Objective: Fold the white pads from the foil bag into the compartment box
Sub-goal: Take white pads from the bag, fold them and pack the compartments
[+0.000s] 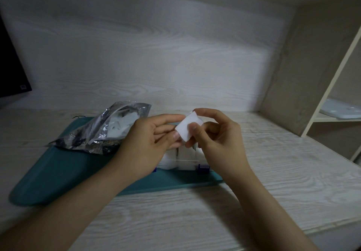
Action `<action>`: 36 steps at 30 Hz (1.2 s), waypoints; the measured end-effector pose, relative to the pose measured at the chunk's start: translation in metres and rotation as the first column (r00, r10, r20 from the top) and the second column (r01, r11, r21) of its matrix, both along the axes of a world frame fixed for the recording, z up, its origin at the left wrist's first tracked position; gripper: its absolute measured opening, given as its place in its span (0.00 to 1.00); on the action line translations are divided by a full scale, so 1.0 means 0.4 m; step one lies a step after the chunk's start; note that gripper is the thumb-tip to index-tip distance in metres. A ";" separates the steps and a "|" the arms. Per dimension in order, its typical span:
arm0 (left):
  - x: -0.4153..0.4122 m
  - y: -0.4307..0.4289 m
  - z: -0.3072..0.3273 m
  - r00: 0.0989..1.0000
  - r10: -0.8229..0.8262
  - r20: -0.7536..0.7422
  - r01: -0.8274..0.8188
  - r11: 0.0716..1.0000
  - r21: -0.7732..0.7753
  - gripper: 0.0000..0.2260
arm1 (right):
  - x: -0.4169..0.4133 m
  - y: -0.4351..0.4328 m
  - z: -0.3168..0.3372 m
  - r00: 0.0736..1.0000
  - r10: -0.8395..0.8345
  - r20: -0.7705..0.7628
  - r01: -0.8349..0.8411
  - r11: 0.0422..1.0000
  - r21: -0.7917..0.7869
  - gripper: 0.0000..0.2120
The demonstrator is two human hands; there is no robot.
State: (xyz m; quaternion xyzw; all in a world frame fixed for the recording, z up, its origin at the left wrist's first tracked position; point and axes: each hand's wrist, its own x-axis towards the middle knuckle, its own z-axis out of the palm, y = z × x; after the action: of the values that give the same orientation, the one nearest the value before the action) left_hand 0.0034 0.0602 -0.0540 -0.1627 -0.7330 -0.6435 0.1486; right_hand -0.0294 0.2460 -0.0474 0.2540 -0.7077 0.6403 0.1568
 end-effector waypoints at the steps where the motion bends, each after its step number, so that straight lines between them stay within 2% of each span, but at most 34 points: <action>1: 0.002 0.000 0.000 1.000 0.002 -0.004 -0.002 1.000 -0.007 0.18 | 0.001 0.000 0.001 1.000 -0.007 -0.003 0.007 1.000 0.004 0.12; 6: 0.009 0.001 0.007 1.000 0.020 -0.018 -0.022 0.997 -0.070 0.20 | 0.003 0.000 0.002 0.999 -0.023 -0.028 0.023 0.999 0.021 0.12; 12: 0.008 -0.002 0.000 0.995 0.074 -0.066 -0.077 0.995 -0.055 0.15 | 0.002 0.000 -0.010 0.996 -0.077 -0.052 0.083 0.990 0.113 0.15; 14: 0.007 -0.001 -0.002 0.994 0.080 -0.077 -0.085 0.994 -0.062 0.14 | -0.009 0.000 -0.013 0.991 -0.129 -0.033 0.132 0.979 0.157 0.12; 16: 0.010 0.004 0.000 0.994 0.068 -0.087 -0.075 0.994 -0.084 0.14 | -0.015 0.005 -0.010 0.994 -0.103 0.029 0.099 0.988 0.120 0.07; 18: 0.013 0.006 -0.001 0.986 0.100 -0.136 -0.123 0.978 -0.168 0.13 | -0.014 0.013 -0.004 0.993 -0.064 0.096 0.063 0.998 0.022 0.06; 21: 0.010 -0.004 -0.014 0.928 0.207 -0.310 -0.327 0.852 -0.409 0.08 | -0.026 0.022 -0.010 0.986 -0.150 0.069 0.143 0.985 0.091 0.09; 25: 0.005 -0.027 -0.027 0.917 0.181 -0.357 -0.380 0.672 -0.635 0.07 | -0.037 0.022 -0.026 0.969 -0.244 -0.049 0.247 0.916 0.315 0.09; 29: 0.005 -0.034 -0.026 0.925 0.169 -0.341 -0.368 0.627 -0.687 0.03 | -0.034 0.018 -0.030 0.974 -0.224 -0.046 0.219 0.861 0.458 0.04; 34: 0.003 -0.038 -0.029 0.955 0.124 -0.268 -0.289 0.577 -0.764 0.11 | -0.031 0.004 -0.033 0.958 -0.266 -0.107 0.276 0.755 0.595 0.01; 36: 0.004 -0.039 -0.031 0.959 0.110 -0.262 -0.279 0.536 -0.796 0.17 | -0.024 0.006 -0.029 0.949 -0.270 -0.163 0.310 0.709 0.633 0.04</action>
State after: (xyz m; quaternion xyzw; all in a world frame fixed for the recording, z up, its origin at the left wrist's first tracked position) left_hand 0.0050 0.0445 -0.0665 -0.1878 -0.9452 -0.1864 0.1913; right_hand -0.0391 0.2483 -0.0589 0.1966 -0.9118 0.3137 0.1776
